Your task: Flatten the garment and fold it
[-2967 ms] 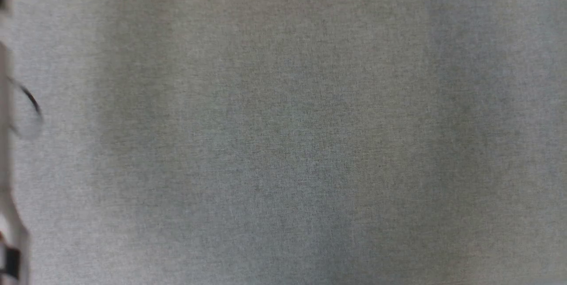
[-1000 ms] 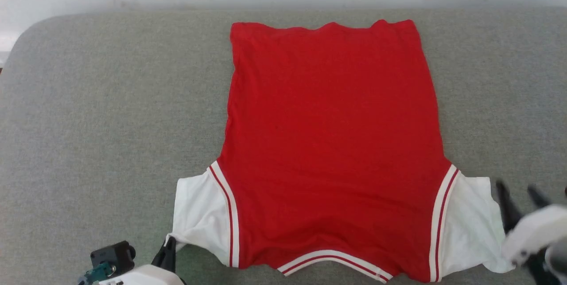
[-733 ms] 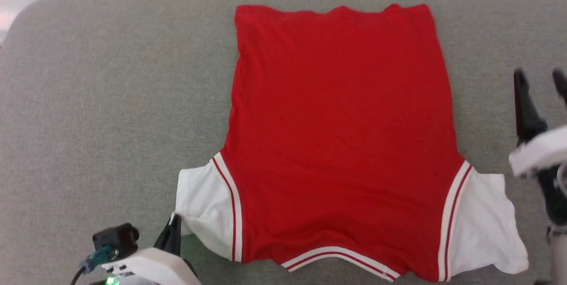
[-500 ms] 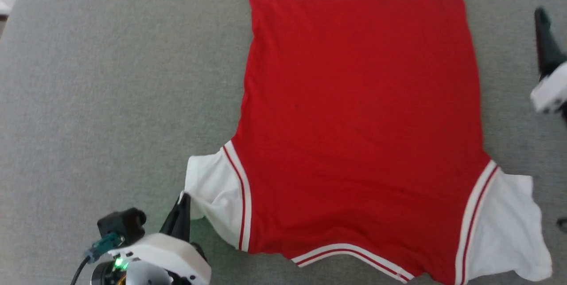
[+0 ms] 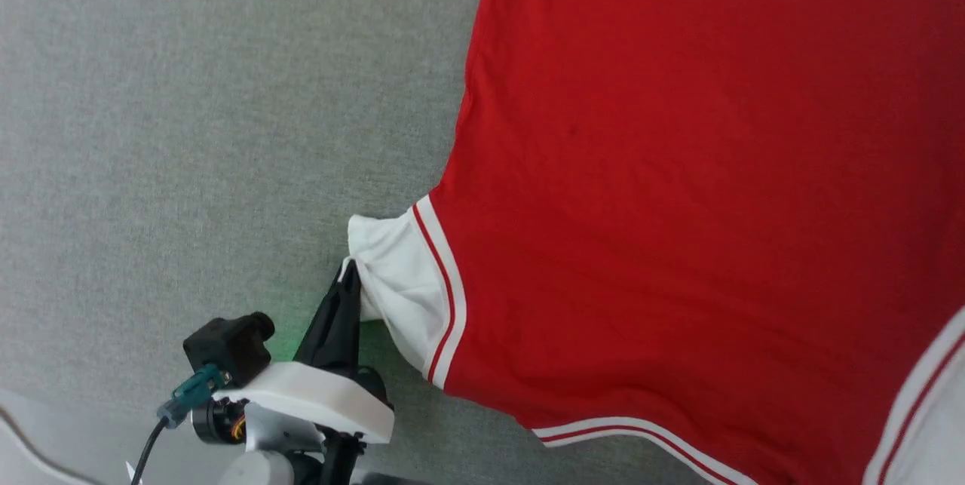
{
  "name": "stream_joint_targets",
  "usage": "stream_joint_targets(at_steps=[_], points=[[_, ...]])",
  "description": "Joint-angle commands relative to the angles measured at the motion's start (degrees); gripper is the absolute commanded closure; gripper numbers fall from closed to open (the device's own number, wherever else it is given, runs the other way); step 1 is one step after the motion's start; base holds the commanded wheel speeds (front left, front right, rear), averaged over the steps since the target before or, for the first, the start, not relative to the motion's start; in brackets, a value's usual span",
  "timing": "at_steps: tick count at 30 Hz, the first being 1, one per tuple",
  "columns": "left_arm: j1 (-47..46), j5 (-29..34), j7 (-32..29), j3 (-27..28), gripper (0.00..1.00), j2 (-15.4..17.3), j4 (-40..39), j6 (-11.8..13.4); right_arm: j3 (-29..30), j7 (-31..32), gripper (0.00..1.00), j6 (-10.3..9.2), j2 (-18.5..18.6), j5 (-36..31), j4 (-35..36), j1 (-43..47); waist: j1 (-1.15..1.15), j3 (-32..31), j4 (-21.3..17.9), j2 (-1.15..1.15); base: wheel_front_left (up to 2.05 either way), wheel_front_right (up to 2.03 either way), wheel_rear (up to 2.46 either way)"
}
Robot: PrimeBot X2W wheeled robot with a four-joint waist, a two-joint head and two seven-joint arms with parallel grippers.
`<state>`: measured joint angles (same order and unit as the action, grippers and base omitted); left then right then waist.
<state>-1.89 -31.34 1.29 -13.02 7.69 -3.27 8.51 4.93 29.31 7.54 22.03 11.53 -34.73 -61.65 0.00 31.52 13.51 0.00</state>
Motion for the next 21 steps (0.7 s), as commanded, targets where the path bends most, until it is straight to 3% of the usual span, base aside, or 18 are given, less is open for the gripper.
stream_joint_targets(at_steps=[1,9,10,11,15,18,21], points=[[-0.80,-0.22,-1.18,-0.31,1.00,-0.35,2.45,0.23,0.33,1.19,0.00,-0.05,0.57,-0.88,-0.55,-1.20,0.00,5.03,3.09,0.00,0.00,0.00,0.00],[-2.12,-0.50,0.36,-0.87,1.00,-0.94,4.46,-0.44,4.45,16.05,0.00,-0.05,0.15,-5.81,-2.98,-4.91,0.00,6.75,3.50,0.00,0.00,0.00,0.00],[-2.22,-0.53,0.42,-0.96,1.00,-0.99,4.72,-0.47,4.82,17.64,0.10,-0.05,-0.08,-6.06,-2.76,-4.93,0.00,6.68,3.44,0.00,0.00,0.00,0.00],[-2.31,-0.53,0.48,-1.05,1.00,-1.02,4.97,-0.49,5.19,19.07,0.52,-0.05,-0.20,-6.34,-2.44,-4.89,0.00,6.58,3.37,0.00,0.00,0.00,0.00],[-2.57,-0.63,0.64,-1.28,1.00,-1.07,5.66,-0.58,5.50,23.86,1.00,-0.05,-0.57,-7.15,0.10,-3.48,0.00,5.97,3.05,0.00,0.00,0.00,0.00],[-2.67,-0.60,0.68,-1.30,1.00,-0.88,6.06,-0.53,5.21,23.16,1.00,-0.05,-0.58,-7.14,3.37,-1.41,0.00,5.26,2.68,0.00,0.00,0.00,0.00],[-2.79,-0.59,0.85,-1.33,1.00,-0.66,6.43,-0.64,4.38,16.28,1.00,-0.05,0.23,-7.46,6.98,1.84,0.00,3.93,2.30,0.00,0.00,0.00,0.00]])
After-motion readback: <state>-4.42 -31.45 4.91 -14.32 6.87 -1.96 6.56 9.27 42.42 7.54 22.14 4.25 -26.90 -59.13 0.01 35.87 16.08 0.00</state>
